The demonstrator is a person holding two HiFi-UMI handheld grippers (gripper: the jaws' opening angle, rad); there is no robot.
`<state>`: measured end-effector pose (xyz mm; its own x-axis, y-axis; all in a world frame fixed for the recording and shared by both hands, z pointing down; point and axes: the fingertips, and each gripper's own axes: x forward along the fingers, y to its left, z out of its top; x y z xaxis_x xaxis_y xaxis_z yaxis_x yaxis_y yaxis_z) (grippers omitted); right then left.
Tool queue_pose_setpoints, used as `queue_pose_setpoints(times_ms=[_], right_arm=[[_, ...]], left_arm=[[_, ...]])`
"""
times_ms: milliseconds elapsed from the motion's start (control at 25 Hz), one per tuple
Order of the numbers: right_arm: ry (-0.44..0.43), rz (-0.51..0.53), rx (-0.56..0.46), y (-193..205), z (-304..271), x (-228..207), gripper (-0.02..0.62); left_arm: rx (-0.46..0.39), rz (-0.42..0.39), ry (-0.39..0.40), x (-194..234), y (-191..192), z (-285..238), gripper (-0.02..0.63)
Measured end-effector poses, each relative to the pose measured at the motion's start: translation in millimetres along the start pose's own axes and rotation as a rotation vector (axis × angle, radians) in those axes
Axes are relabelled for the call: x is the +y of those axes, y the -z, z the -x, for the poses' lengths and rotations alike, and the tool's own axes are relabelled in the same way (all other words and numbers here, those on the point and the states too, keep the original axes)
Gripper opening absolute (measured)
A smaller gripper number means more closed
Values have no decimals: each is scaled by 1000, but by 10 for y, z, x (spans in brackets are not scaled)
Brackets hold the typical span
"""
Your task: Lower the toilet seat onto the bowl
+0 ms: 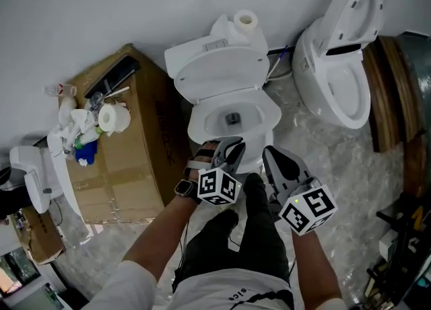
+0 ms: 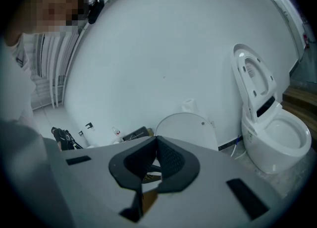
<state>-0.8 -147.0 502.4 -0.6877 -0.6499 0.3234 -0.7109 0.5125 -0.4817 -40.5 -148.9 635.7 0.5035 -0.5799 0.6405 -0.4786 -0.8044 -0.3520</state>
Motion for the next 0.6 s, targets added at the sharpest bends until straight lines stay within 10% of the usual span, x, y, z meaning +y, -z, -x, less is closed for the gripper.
queue_pose_setpoints(times_ms=[600], right_arm=[[136, -61, -43, 953, 523, -291, 14]], left_arm=[[17, -18, 132, -1488, 641, -308, 63]])
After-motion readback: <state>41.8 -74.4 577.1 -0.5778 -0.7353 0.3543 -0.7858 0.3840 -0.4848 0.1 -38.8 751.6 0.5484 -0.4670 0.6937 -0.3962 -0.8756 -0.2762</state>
